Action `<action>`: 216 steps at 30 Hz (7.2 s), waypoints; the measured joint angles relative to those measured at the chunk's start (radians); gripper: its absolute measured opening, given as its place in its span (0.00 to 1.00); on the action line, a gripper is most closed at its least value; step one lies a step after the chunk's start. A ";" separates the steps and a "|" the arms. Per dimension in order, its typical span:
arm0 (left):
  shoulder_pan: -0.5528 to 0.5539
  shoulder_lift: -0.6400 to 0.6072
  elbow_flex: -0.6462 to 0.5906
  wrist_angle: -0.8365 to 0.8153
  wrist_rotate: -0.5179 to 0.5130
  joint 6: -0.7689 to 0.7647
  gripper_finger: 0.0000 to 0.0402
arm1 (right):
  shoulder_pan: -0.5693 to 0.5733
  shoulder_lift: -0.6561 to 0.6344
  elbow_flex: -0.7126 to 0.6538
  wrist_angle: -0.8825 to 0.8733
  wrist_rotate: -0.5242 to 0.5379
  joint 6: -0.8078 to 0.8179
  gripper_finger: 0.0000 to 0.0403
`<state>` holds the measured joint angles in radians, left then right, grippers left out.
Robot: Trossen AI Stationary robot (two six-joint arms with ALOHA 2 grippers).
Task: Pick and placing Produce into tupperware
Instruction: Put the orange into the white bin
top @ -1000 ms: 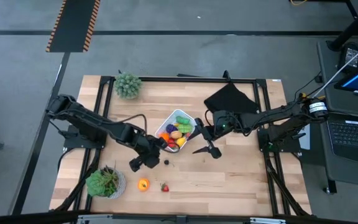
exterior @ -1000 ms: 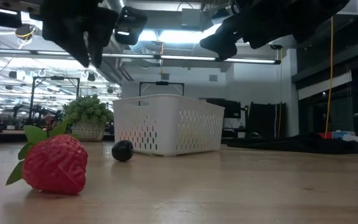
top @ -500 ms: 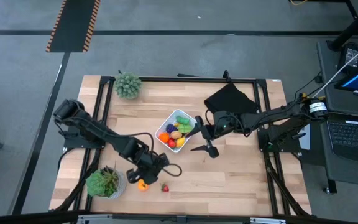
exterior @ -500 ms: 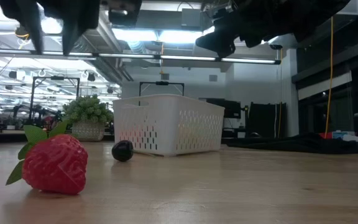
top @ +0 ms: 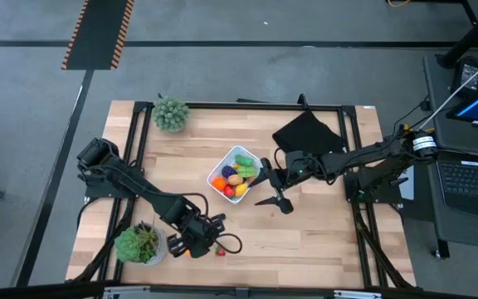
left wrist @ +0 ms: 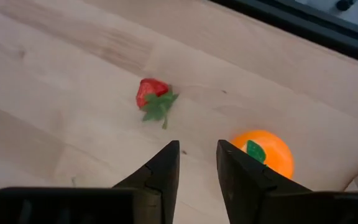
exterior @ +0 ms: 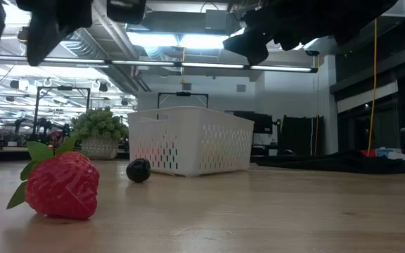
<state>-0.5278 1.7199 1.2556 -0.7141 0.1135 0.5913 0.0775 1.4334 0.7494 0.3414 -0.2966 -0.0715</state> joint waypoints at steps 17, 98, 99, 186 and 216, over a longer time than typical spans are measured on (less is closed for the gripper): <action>0.002 0.000 0.000 0.006 -0.001 -0.119 0.29 | 0.027 0.000 0.000 -0.001 0.000 -0.012 0.74; 0.018 -0.001 -0.086 -0.025 -0.073 -0.669 0.60 | 0.068 0.000 0.000 -0.001 0.044 -0.016 0.74; 0.022 -0.001 -0.071 -0.036 -0.073 -0.692 0.60 | 0.068 0.000 0.000 -0.001 0.044 -0.016 0.74; -0.315 0.222 0.344 -0.262 -0.252 -1.340 0.84 | 0.157 0.208 0.000 0.224 0.042 0.065 0.74; -0.320 0.221 0.203 -0.163 -0.246 -1.647 0.84 | 0.190 0.207 0.000 0.222 0.042 0.042 0.74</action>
<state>-0.8478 1.9411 1.4582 -0.8776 -0.1322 -1.0557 0.2672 1.6405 0.7494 0.5634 -0.2546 -0.0299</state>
